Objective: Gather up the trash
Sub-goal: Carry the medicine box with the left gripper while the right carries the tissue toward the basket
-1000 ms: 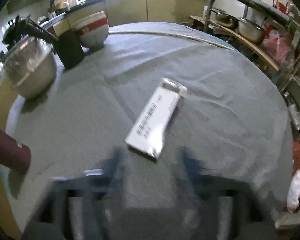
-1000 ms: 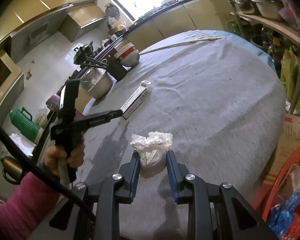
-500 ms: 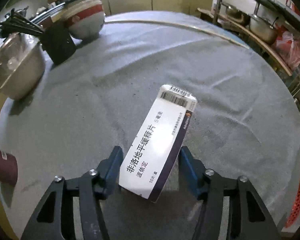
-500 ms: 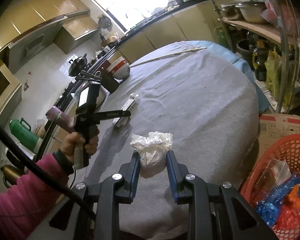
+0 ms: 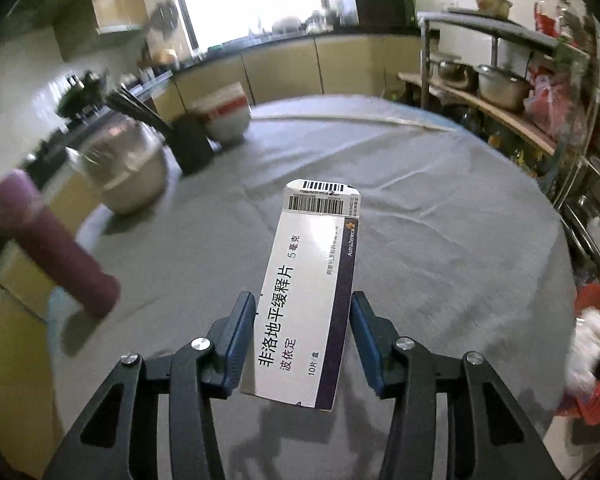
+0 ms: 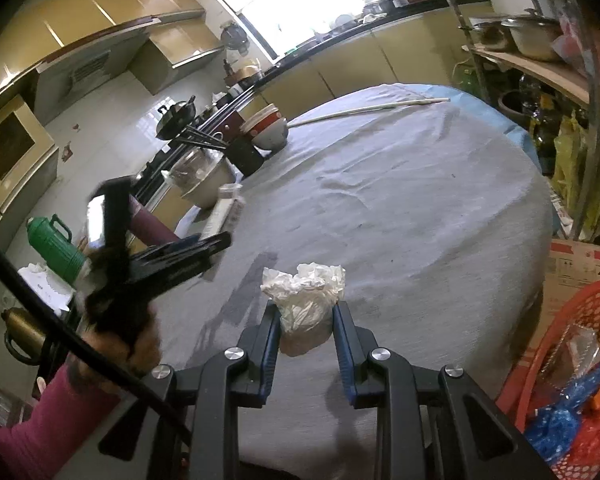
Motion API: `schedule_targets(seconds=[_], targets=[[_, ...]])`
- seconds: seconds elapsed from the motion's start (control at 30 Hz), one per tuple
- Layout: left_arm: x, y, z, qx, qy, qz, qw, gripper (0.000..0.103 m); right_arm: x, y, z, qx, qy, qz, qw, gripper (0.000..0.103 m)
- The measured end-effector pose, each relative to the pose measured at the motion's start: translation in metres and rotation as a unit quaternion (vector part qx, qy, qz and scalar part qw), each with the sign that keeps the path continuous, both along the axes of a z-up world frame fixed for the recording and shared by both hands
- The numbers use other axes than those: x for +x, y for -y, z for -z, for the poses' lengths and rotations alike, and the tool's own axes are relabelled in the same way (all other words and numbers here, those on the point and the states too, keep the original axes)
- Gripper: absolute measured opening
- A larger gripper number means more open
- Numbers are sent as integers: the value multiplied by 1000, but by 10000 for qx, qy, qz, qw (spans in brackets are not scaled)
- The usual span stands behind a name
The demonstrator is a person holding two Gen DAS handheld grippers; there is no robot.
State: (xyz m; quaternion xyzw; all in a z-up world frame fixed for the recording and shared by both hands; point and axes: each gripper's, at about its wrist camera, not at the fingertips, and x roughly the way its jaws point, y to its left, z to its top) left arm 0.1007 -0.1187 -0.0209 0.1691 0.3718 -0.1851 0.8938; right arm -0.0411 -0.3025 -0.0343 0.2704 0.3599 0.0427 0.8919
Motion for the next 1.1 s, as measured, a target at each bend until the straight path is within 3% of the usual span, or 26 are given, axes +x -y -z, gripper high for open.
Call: schedule_targets(seconds=[0.2,0.5,1.1], targets=[[-51,-9,-25,79,489,-85,9987,50,-10,-7,-13,-84,176,25,9998,28],[-92,-8,-44,35,654,-171,9977,50,-29,-6,-33,-168,434,69,9989,28],[-134,9,-62,-7,747,-151,9971,50,-60,7,-50,-154,768,107,9969,28]])
